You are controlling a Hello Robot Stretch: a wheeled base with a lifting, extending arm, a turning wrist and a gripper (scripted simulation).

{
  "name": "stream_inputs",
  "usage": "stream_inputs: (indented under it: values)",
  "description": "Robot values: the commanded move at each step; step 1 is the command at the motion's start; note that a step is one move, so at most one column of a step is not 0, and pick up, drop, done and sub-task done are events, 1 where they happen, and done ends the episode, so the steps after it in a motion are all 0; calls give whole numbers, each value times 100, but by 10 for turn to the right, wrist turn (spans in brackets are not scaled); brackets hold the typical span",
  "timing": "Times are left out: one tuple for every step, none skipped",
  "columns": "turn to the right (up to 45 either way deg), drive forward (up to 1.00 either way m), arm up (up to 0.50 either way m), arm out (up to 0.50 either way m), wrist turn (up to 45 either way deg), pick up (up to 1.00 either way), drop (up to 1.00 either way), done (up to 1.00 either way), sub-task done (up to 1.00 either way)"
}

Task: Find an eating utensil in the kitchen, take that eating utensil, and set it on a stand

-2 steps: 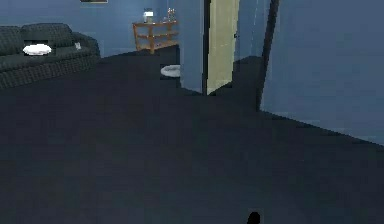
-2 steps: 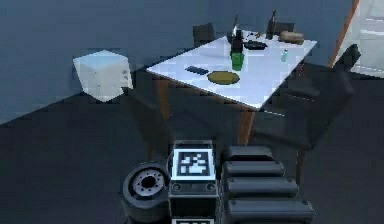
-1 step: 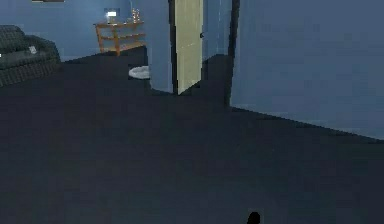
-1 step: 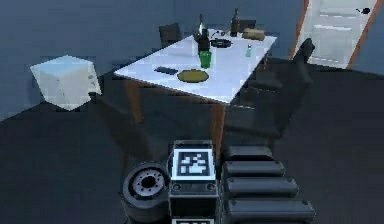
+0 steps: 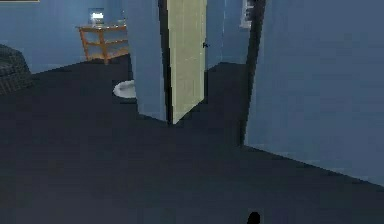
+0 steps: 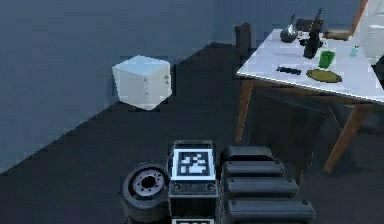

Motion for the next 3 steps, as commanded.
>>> stream_inputs:
  values:
    - [0,100,0,0,0,0,0,0,0]
    - [60,0,0,0,0,0,0,0,0]
    - [0,40,0,0,0,0,0,0,0]
